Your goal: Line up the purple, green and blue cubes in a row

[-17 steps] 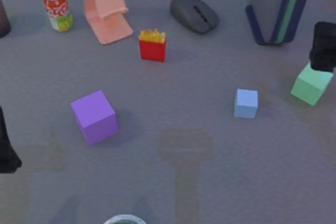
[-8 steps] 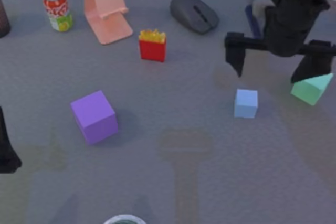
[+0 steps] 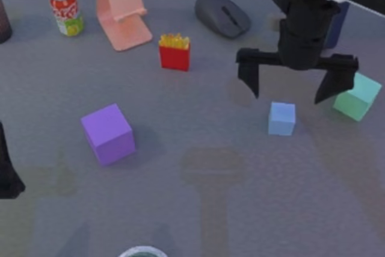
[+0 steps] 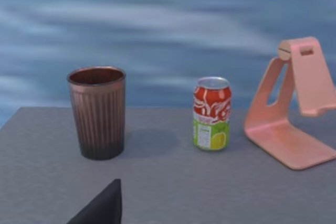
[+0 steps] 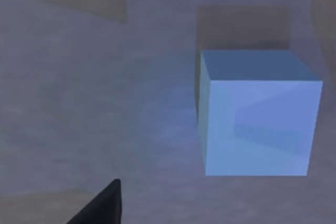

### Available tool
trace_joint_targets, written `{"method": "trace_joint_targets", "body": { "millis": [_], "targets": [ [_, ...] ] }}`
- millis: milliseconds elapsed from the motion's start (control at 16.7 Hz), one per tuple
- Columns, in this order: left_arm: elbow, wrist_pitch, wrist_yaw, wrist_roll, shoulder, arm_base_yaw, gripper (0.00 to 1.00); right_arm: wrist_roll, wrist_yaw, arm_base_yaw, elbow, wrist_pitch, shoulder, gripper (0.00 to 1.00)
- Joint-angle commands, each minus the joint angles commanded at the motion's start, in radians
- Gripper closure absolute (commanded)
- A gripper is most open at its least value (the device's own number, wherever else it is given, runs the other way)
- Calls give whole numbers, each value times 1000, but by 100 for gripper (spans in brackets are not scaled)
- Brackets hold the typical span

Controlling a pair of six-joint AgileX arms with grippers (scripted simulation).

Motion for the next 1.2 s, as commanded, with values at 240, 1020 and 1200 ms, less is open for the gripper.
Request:
{"method": "trace_joint_targets", "body": {
  "millis": [240,1020,1200],
  "targets": [
    [0,0,0,0,0,0,0,-2,0,-4,-17,19,3,0],
    [0,0,0,0,0,0,0,3,1,2,-211,303,92,8],
    [0,0,0,0,0,0,0,3,1,2,-211,303,92,30]
  ]
}}
